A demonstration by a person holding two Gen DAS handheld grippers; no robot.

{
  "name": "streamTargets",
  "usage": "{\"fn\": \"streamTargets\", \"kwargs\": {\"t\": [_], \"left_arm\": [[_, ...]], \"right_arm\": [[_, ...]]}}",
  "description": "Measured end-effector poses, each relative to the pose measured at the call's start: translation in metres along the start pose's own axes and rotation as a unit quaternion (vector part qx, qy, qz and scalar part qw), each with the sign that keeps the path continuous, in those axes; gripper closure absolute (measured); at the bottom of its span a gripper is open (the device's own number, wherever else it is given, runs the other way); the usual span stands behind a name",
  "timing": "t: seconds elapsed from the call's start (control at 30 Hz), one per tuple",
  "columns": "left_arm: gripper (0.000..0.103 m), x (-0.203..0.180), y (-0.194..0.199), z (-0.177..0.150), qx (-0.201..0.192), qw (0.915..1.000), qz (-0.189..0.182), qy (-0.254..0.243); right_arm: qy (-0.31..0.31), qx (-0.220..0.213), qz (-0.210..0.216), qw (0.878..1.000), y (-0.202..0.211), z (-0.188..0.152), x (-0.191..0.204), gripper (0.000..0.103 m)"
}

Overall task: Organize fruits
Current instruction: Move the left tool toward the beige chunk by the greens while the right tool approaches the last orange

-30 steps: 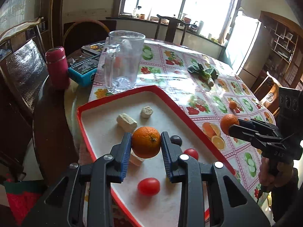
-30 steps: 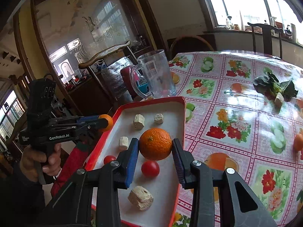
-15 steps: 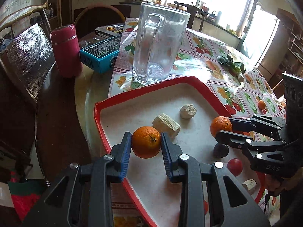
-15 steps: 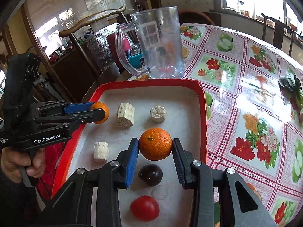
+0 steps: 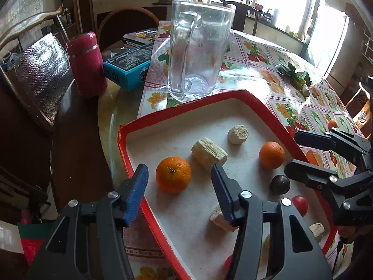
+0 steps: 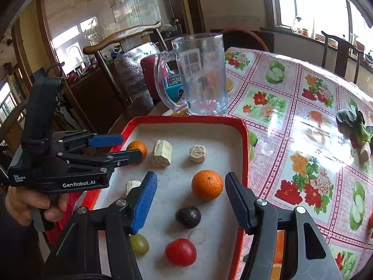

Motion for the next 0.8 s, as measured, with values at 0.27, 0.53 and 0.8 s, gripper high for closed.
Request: {"fn": "streamTargets", "kwargs": {"t": [0.27,0.53,0.8], "left_arm": [[0.046,-0.020,0.036,0.015,-0.040,0.9989,-0.024,-0.002],[0.045,-0.070,0.045,0.033,-0.057,0.9960,-0.064,-0.029],[0.045,-0.129,0.033,0.046,-0.039,0.9919,-0.111,-0.048]], "right_arm": [[-0.028,-0.043,-0.029,0.998,0.067,-0.023,-0.036,0.041],[-0.068,-0.046,-0.098,0.992,0.118,-0.057,-0.095,0.041],[-0.104,-0.048,-0.157,0.981,0.155,-0.085,-0.154,0.041]]}}
Point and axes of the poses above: each gripper's, at about its wrist camera, not at the fingertips, and y roughly against the way its jaws point, x to its left, z to its top, the point moved 1 cm from there along -y, roughly the way its jaws point, and after that the axes turned 1 degree about z, right-handed, at the moved point
